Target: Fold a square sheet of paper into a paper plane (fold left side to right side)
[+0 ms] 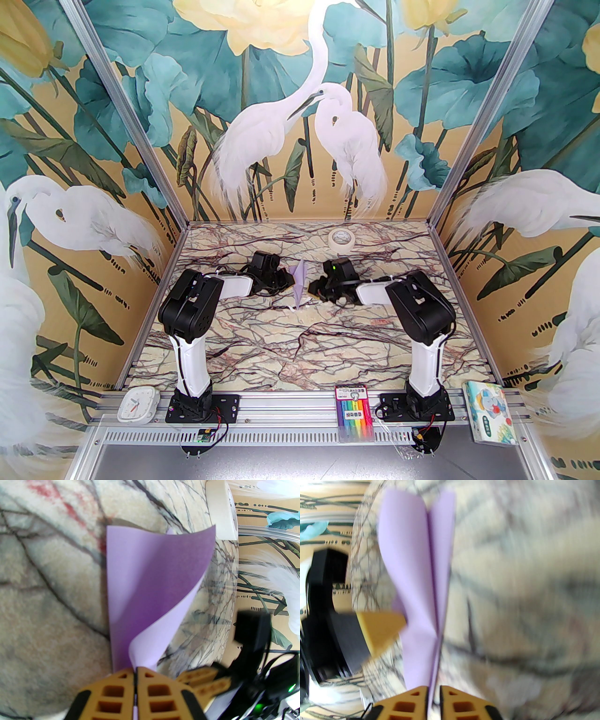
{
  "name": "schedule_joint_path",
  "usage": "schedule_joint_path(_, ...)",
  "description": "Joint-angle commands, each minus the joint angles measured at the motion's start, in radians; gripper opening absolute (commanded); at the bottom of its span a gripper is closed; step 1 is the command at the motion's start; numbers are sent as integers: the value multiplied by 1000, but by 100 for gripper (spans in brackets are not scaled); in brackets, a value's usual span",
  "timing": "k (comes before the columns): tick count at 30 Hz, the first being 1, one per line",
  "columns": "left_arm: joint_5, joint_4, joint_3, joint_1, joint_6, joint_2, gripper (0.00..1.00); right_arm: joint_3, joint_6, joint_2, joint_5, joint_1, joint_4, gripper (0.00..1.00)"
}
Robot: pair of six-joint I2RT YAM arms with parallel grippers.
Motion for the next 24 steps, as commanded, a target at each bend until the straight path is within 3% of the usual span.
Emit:
schedule_joint_path(1, 27, -24, 28, 6, 23, 5, 7, 90, -47, 62, 65, -17, -130, 10)
schedule_joint_path(14, 46, -49, 53, 6, 37, 21, 7, 366, -106, 227, 91, -47, -297, 7)
schedule_joint_path(24, 61, -59, 69, 6, 53, 40, 7, 428, -130, 277, 50, -44, -301, 10)
